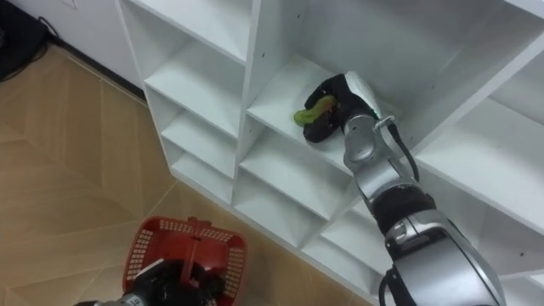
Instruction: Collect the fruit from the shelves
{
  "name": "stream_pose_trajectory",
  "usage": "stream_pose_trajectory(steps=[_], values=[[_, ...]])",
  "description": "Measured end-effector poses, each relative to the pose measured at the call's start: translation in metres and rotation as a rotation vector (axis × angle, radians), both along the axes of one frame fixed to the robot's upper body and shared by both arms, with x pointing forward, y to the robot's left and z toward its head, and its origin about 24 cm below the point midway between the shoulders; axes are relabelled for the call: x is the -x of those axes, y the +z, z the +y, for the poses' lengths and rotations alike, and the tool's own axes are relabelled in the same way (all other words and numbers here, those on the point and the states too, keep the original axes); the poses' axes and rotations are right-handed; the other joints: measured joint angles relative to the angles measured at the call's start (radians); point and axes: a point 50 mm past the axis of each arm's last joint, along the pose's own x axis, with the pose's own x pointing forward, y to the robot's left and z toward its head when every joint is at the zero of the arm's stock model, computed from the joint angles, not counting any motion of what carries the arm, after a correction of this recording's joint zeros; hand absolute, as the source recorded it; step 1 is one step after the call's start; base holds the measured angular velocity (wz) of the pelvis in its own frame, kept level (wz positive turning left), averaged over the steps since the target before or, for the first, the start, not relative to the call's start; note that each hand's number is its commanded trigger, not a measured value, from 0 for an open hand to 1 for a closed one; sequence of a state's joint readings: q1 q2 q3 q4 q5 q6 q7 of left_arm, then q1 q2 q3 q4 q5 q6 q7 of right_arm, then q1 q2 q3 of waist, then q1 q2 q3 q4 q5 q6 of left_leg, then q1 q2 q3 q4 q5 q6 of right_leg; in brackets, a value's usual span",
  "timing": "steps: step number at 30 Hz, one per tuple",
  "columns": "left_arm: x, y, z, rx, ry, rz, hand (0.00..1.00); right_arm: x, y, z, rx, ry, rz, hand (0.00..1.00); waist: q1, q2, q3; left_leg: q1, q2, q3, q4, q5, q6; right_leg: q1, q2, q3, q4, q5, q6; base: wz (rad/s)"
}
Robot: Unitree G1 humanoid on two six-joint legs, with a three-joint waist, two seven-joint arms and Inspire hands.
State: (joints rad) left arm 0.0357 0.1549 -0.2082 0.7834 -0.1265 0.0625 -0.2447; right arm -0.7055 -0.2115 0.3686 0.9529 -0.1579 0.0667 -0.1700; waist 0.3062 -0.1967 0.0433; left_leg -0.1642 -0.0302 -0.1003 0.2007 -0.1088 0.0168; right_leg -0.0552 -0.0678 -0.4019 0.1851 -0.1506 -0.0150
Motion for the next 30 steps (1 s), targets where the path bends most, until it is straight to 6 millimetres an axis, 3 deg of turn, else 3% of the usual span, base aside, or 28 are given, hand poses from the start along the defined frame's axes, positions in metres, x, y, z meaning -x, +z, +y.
stream_pose_trajectory(steps=[9, 11, 15, 16, 18, 19, 22, 25, 30], values=[[0.002, 0.0, 0.001, -0.003, 0.0, 0.003, 1.0, -0.003, 0.01, 0.006, -0.007, 0.026, -0.041, 1.0, -0.006, 0.001, -0.0012, 0.002, 0.0, 0.002, 0.001, 0.0, 0.0, -0.001, 0.001, 0.003, 0.0, 0.0, 0.0, 0.0], [0.001, 0.0, 0.001, -0.006, -0.003, 0.0, 1.0, -0.004, 0.014, 0.009, -0.005, 0.041, -0.063, 1.0, -0.02, 0.007, -0.003, 0.002, 0.0, 0.0, 0.003, 0.0, 0.0, 0.002, 0.0, 0.002, 0.0, 0.0, 0.0, 0.03], [0.006, -0.002, 0.002, -0.009, -0.003, 0.013, 1.0, -0.006, 0.033, 0.021, -0.019, 0.094, -0.152, 1.0, -0.056, 0.029, -0.0069, 0.002, -0.001, -0.001, 0.005, 0.0, 0.0, 0.005, -0.001, 0.003, 0.001, 0.0, 0.0, 0.01], [0.007, -0.002, 0.001, -0.006, -0.002, 0.018, 1.0, -0.004, 0.037, 0.023, -0.03, 0.105, -0.177, 1.0, -0.061, 0.037, -0.0109, 0.005, 0.0, 0.001, 0.005, 0.0, 0.0, 0.006, 0.0, 0.007, 0.0, 0.0, 0.0, -0.06], [0.009, -0.004, -0.002, 0.001, 0.001, 0.031, 1.0, 0.001, 0.038, 0.026, -0.026, 0.127, -0.196, 1.0, -0.066, 0.053, -0.0147, 0.023, -0.001, 0.004, 0.0, -0.002, 0.002, 0.019, 0.0, 0.016, 0.0, -0.001, 0.003, -0.07], [0.011, -0.005, -0.004, 0.005, 0.003, 0.04, 1.0, 0.004, 0.037, 0.028, -0.027, 0.143, -0.199, 1.0, -0.068, 0.064, -0.0204, 0.034, -0.001, 0.007, -0.004, -0.002, 0.003, 0.026, 0.0, 0.021, 0.0, -0.002, 0.005, -0.09], [0.014, -0.006, -0.006, 0.01, 0.008, 0.051, 1.0, 0.011, 0.031, 0.03, -0.038, 0.159, -0.188, 1.0, -0.085, 0.085, -0.0229, 0.066, -0.001, 0.015, -0.014, -0.003, 0.004, 0.049, 0.0, 0.044, 0.0, -0.004, 0.008, -0.08], [0.013, -0.006, -0.011, 0.002, 0.009, 0.043, 1.0, 0.022, 0.023, 0.031, -0.054, 0.158, -0.171, 1.0, -0.101, 0.088, -0.0231, 0.081, 0.0, 0.02, -0.015, -0.003, 0.004, 0.063, -0.001, 0.054, 0.0, -0.005, 0.009, -0.04], [0.009, -0.001, -0.019, 0.008, -0.017, 0.014, 1.0, 0.032, 0.026, 0.034, -0.083, 0.171, -0.205, 1.0, -0.141, 0.093, -0.0243, 0.075, -0.001, 0.038, -0.006, -0.004, 0.005, 0.053, 0.0, 0.091, 0.0, -0.005, 0.009, -0.11]])
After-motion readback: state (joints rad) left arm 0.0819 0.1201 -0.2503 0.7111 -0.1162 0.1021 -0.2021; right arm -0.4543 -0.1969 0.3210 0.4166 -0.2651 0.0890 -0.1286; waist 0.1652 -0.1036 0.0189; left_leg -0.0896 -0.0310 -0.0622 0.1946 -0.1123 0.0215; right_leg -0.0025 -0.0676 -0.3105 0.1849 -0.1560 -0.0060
